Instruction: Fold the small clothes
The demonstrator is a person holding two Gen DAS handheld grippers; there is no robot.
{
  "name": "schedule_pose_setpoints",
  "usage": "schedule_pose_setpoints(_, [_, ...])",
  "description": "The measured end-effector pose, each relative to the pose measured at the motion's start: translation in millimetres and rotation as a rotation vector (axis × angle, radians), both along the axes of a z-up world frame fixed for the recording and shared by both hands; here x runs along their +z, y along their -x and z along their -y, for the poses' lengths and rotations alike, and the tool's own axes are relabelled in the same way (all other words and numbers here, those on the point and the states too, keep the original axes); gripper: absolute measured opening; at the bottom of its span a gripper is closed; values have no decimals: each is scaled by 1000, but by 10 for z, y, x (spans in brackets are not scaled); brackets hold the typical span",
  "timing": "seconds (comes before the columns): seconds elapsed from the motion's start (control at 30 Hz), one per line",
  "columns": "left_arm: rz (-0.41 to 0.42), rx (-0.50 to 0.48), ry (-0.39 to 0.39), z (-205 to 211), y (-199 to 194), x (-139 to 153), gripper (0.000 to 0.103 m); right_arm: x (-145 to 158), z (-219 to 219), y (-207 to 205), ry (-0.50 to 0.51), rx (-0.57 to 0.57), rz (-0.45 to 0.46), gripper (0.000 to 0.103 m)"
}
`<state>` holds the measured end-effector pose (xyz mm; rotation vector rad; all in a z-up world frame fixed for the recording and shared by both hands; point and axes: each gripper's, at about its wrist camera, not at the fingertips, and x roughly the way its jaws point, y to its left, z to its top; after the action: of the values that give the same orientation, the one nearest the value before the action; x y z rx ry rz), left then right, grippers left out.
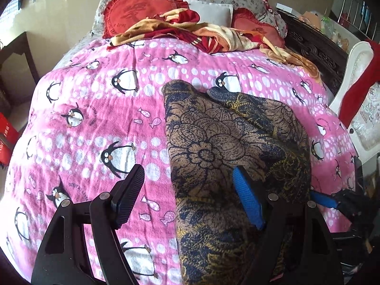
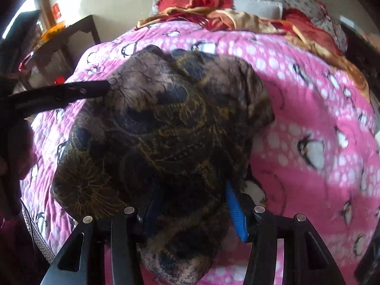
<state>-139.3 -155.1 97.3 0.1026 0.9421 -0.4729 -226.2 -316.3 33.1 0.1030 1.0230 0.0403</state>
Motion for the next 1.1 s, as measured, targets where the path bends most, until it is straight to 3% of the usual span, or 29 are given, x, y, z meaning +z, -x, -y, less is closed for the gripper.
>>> schedule_pose_setpoints(0.2, [75,4,-5,-74,196,232,78,285,-9,111,-7,-45,46,51])
schedule_pose_setpoints(0.33, [136,19,0,-132,345,419,78,649,-45,168,16,-142,145,72])
schedule_pose_setpoints(0.5, [200,17,-6,-198,528,612,78,909,-149,169,44,-231,211,80])
schedule_pose_setpoints(0.7, [202,22,20,-303,635,705,78,1011,-279,179,70,-257,222,88])
schedule_pose_setpoints(1.1, [206,22,37,-351,730,734,78,1035,-315,213,72,-300,225,88])
